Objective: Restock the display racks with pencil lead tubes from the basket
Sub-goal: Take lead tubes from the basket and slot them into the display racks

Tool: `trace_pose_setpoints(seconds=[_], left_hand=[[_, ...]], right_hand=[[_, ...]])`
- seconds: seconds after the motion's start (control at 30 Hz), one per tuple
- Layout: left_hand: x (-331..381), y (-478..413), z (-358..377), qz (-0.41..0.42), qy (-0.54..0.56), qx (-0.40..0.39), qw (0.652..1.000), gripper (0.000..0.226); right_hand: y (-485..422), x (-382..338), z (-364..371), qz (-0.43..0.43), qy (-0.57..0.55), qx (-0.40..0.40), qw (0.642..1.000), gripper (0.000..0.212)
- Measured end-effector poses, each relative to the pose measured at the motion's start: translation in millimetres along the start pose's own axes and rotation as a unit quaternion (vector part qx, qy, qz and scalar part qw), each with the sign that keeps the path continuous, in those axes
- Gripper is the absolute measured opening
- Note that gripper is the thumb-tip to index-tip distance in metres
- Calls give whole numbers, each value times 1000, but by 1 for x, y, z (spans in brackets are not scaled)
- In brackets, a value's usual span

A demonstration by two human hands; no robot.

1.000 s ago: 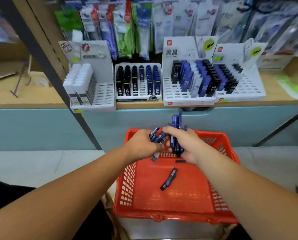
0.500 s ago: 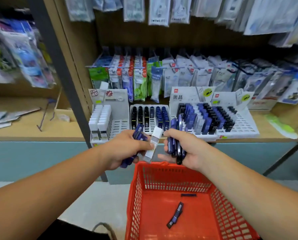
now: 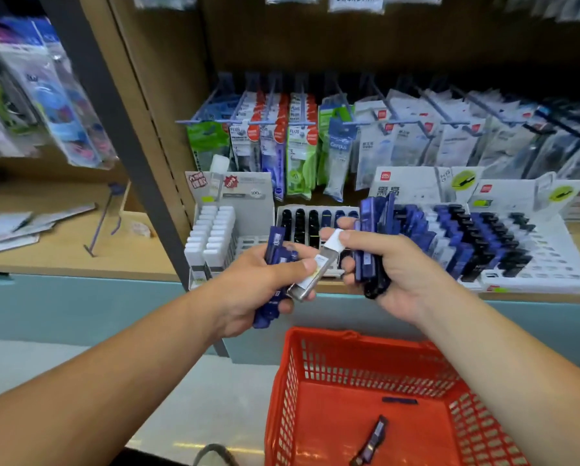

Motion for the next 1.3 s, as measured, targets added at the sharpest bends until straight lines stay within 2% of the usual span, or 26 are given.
trace_pose_setpoints(seconds=[0.1,0.17,0.33,0.47,0.57,0.63,0.7,0.8,0.9,1.03,1.1,1.17,1.3], left_hand=[[5,-4,-17,2,73,27,997,21],[7,-3,-25,4,86,30,996,22],[15,7,-38,17,35,78,996,27],[28,20,-48,40,-153,78,984,14],[26,23,-51,46,-186,70,979,9],[22,20,-56,32,-155,83,984,12],[19,18,-59,10,-56,89,994,17],[12,20,-49,-47,97,27,994,25],[9,22,-45,-75,143,-15,987,27],[14,17,-57,-21,163,21,986,16],[16,13,-67,10,105,53,993,14],[21,13,-74,47,-8,70,996,15],[36,19,-80,94,-130,87,983,18]], right_hand=[[-5,-8,11,-36,6,-44,998,30],[-8,-12,17,-59,24,-44,997,32],[-16,-10,24,-81,57,61,993,28],[-14,-7,29,-85,55,135,986,27],[-12,-9,38,-105,69,158,979,23],[-11,-11,44,-120,76,157,977,21],[-12,-14,50,-131,69,150,978,23],[-16,-16,60,-151,62,117,980,23],[-21,-15,65,-157,59,90,982,23],[-30,-11,66,-136,58,58,987,21],[-33,-10,66,-123,63,53,989,27],[-35,-9,67,-111,73,49,990,30],[-39,-9,66,-94,94,53,990,25]])
Point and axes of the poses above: each hand's wrist, its own y-axis away from the middle knuckle, its own z-axis out of the palm, x = y × z, the point moved 6 cm from there along -y, towards the middle knuckle, and after that the axes turned 7 degrees about y, right-handed, at the moved point
